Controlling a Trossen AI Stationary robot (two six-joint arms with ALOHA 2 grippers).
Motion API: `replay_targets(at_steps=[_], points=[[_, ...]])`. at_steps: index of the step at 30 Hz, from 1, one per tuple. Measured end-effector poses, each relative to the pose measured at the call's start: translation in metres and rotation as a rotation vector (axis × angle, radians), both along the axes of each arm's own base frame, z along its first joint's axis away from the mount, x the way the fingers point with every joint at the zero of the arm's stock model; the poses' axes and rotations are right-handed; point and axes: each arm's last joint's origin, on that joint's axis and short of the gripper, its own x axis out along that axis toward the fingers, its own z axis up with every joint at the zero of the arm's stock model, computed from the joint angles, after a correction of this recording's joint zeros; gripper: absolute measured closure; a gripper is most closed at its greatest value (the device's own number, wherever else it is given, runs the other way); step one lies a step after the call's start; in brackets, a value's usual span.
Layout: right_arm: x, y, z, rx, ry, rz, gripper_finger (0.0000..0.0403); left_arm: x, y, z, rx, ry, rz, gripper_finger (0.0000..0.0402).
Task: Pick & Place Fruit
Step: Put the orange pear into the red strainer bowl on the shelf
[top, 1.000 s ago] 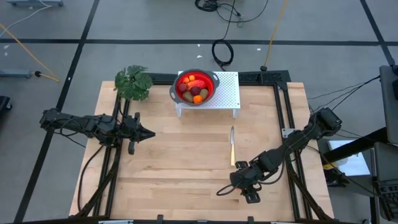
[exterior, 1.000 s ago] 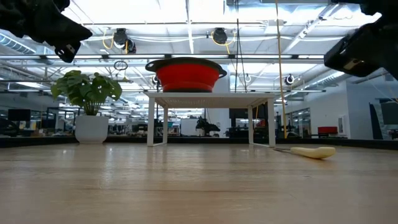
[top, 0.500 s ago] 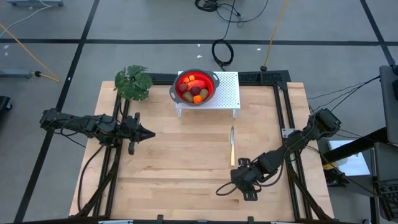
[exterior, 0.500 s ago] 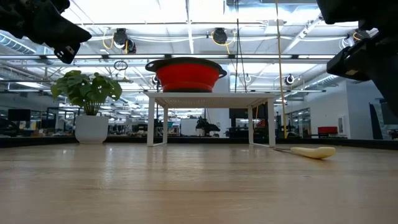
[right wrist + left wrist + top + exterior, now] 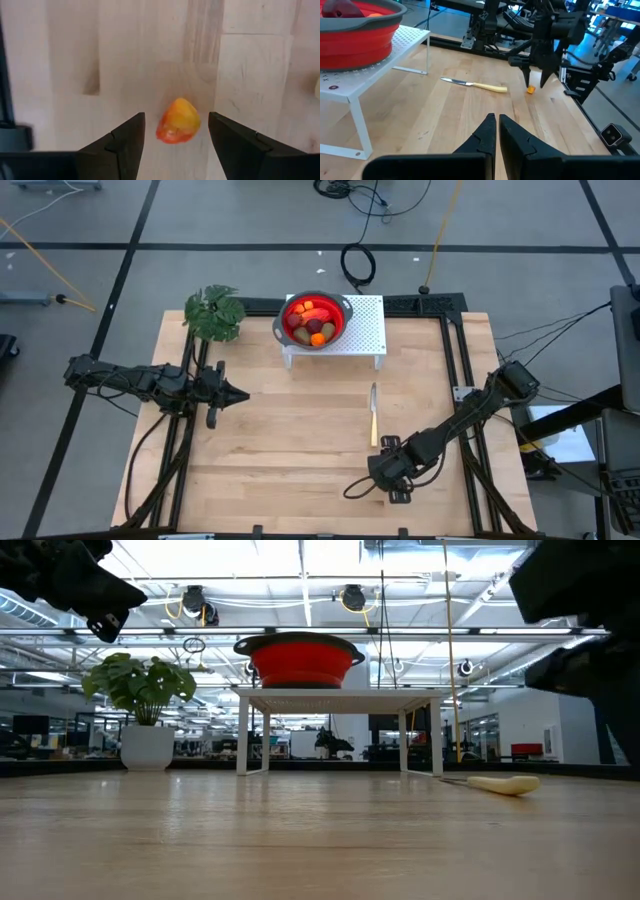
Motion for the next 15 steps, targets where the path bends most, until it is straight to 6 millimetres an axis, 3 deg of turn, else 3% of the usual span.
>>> replay_targets(at_steps=[15], points=[[0.003,0.001,-0.018,-0.064,0.035,0.023,0.0193,0.0,0.0,0.0,-0.009,0.0,0.001,0.0382]])
